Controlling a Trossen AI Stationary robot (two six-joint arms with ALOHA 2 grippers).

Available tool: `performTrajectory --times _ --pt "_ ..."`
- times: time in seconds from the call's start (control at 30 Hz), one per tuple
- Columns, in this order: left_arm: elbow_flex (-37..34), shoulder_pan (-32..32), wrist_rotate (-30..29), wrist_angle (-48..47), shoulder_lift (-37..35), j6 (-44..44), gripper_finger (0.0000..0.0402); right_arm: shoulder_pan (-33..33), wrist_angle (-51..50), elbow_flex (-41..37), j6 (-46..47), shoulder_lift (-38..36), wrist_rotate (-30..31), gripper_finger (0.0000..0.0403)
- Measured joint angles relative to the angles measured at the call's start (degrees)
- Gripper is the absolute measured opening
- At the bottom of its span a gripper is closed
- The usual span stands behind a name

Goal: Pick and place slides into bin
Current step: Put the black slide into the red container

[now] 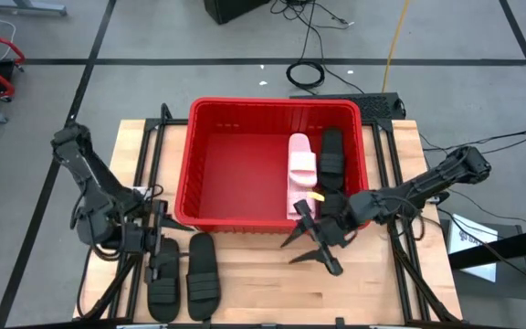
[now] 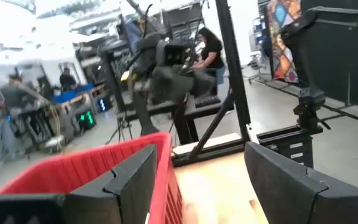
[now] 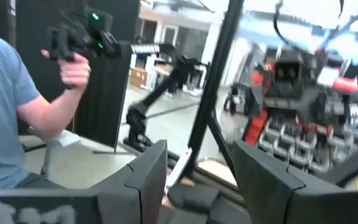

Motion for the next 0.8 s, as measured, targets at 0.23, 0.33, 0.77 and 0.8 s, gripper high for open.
performTrajectory --times 0.23,0.33,0.77,0.8 --pt "0.0 -5.3 -1.5 -4.5 1.6 -12.7 0.025 5.0 1.0 -0.1 -5.5 0.1 12.5 0.0171" --pt "0.0 -5.7 -1.5 -8.6 2.2 -19.8 0.025 6.4 1.2 -0.1 -6.3 0.1 17.0 0.0171" --pt "0.0 -3.4 7.6 -26.1 8.6 -49.1 0.025 7.8 2.1 -0.1 -2.8 0.1 17.7 0.0171" --pt "0.0 -3.1 8.6 -26.1 9.3 -49.9 0.025 7.8 2.0 -0.1 -2.4 0.2 17.7 0.0171"
